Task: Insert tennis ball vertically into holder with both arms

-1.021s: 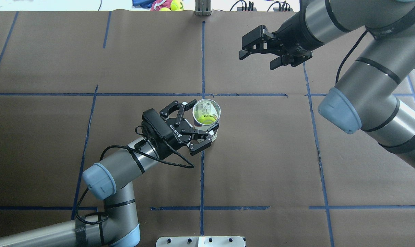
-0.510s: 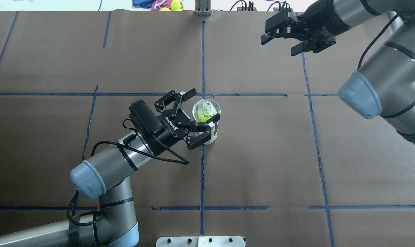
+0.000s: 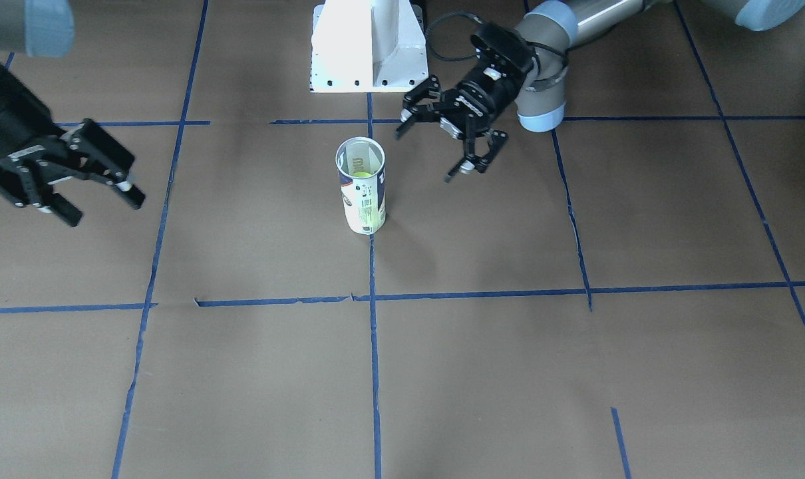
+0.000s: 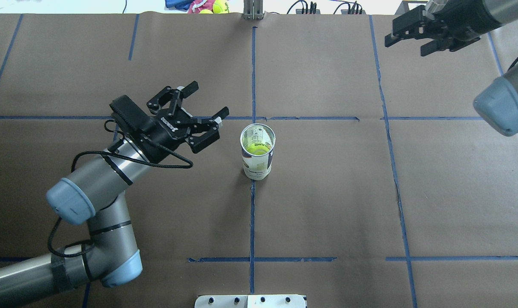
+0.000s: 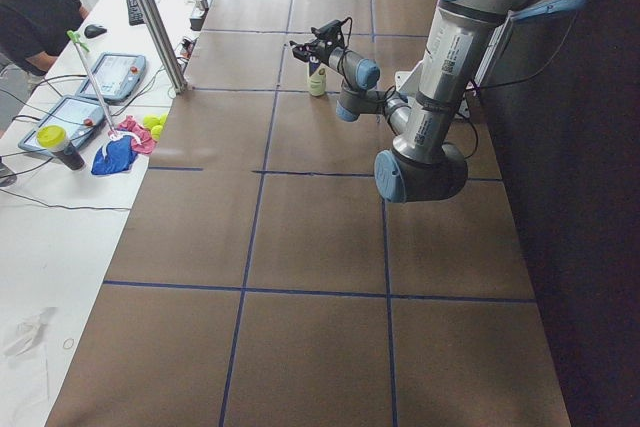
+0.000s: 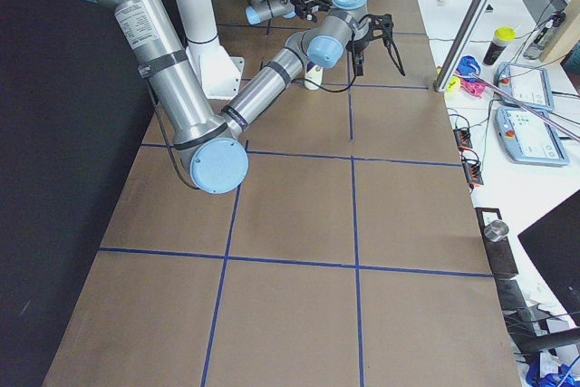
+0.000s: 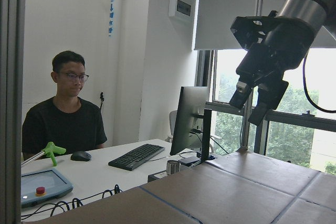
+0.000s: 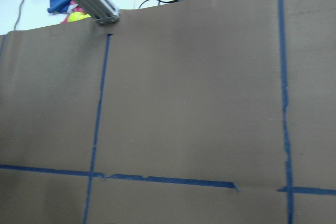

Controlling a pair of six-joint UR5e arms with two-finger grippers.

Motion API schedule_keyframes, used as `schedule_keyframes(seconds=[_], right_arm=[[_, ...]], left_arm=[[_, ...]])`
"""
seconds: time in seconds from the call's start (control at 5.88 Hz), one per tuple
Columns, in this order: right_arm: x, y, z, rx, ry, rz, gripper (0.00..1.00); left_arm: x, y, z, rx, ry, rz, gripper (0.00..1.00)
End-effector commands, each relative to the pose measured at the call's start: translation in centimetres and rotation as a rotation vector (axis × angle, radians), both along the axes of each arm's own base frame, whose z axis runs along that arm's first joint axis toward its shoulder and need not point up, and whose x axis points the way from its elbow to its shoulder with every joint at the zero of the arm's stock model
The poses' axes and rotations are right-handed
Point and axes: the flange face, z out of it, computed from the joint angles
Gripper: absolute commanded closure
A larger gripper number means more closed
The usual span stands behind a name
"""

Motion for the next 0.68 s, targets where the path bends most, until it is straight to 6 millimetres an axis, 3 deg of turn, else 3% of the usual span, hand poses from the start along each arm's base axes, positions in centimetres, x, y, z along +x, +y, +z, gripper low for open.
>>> schedule_keyframes(seconds=[0.0, 0.17, 0.34, 0.51], right_arm=[[6.0, 0.0, 8.7, 0.063, 0.137, -0.027, 0.01], [8.7, 0.1, 13.0, 0.039, 0.175, -0.031, 0.01], [10.2, 1.2, 16.5, 0.008, 0.196, -0.047, 0.01], [13.0, 2.5, 21.2, 0.020, 0.229, -0.094, 0.01]], left_arm=[[-5.1, -4.4, 6.8, -0.147, -0.096, -0.069, 0.00], [-7.5, -7.5, 9.1, -0.216, -0.212, -0.074, 0.00], [-11.7, -10.6, 13.0, -0.336, -0.320, -0.020, 0.00], [-17.1, -13.8, 15.5, -0.441, -0.403, 0.055, 0.00]])
